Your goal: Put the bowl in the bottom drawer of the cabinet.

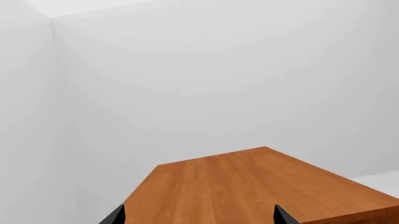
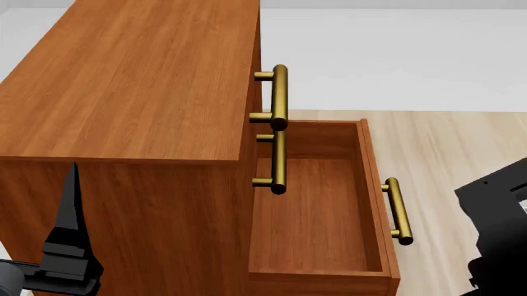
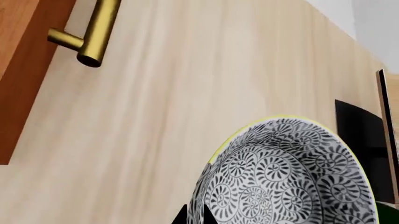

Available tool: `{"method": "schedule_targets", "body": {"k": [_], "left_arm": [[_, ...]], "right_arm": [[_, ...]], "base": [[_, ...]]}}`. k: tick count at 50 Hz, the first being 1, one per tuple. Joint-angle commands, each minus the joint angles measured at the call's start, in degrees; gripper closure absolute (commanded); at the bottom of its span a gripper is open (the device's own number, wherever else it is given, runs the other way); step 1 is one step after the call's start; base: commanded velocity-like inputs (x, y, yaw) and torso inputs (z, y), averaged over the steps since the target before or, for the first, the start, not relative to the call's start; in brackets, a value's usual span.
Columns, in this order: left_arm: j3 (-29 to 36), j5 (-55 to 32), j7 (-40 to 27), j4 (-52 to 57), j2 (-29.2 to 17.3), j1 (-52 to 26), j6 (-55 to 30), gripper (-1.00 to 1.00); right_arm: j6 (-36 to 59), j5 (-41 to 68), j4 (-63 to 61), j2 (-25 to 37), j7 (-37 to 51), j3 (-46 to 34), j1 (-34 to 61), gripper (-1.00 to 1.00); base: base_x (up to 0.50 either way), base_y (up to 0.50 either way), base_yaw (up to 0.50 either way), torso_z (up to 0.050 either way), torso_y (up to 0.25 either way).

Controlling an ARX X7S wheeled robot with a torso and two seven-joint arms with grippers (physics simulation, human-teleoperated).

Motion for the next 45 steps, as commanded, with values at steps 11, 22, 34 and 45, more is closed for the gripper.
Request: {"method": "schedule_targets", "body": {"k": [11,22,34,45], "left_arm": [[0.29,-0.29,-0.23,0.05,-0.16,-0.29,-0.28,-1.00],[0.44,-0.21,-0.27,-0.20,-0.19,-0.29,0.00,-1.00],[0.64,-0.19,-0.31,-0.42,-0.23,-0.30,0.22,-1.00],[0.83,-0.28,-0.11,-0.73,-0.35,-0.23,0.53,-1.00]], "right_arm": [[-1.24,-2.56,-1.41,-0.26,-4.77,-6.83,5.92,1.00],[-2.08,-3.83,-1.82,-0.94,-8.75,-10.74,9.61,1.00],[-4.88,-6.19,-0.86,-2.37,-13.78,-15.24,12.64,1.00],[-6.73,-8.18,0.93,-4.23,-16.19,-17.60,15.02,1.00]], "base": [[0.00,0.00,0.00,0.000,0.001],[0.00,0.00,0.00,0.000,0.000],[0.00,0.00,0.00,0.000,0.000],[0.00,0.00,0.00,0.000,0.001]]}}
